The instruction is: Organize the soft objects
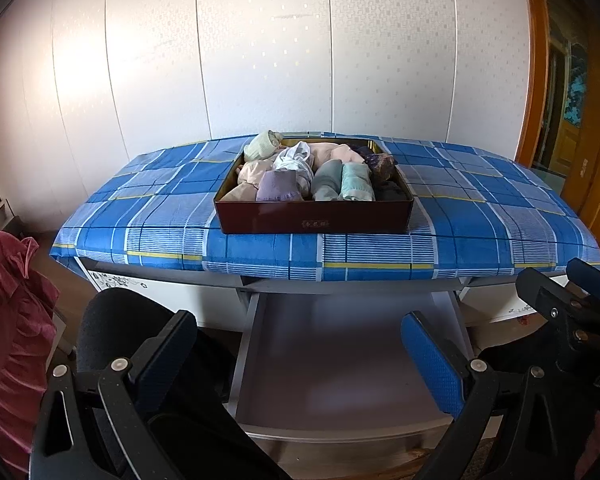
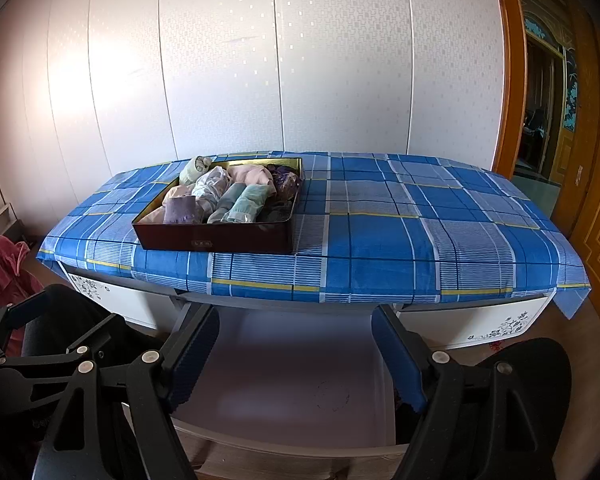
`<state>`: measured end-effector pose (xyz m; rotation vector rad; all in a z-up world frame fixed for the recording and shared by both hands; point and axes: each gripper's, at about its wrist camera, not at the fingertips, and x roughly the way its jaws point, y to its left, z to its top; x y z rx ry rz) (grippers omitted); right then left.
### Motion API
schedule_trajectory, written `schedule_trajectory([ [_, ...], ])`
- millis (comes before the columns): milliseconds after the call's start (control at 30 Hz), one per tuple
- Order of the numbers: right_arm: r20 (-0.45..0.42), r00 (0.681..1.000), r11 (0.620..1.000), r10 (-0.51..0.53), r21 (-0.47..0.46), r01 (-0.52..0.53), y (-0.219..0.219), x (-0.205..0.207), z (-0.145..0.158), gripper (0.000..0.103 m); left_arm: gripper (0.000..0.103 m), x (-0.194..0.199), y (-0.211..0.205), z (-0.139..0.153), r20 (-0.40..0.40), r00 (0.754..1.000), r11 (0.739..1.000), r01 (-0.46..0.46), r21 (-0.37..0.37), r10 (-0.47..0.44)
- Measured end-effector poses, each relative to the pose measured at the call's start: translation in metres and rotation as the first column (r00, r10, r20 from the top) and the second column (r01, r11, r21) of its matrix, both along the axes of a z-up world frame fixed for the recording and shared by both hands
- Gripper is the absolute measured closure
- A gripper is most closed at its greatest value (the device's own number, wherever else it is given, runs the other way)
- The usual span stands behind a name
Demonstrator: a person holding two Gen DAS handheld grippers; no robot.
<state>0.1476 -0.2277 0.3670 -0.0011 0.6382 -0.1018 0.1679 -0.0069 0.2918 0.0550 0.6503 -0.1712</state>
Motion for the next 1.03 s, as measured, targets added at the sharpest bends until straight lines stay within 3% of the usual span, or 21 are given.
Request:
schedule_trajectory([
  [1033,-0.015,1.0,1.0,0.003,0.01,-0.003,-0.0011,0.0021,-0.0039,0.023,0.0,-0.0002,0.0,-0.0001,-0.016,0.999,0.998,0.028,-0.049,-0.029],
])
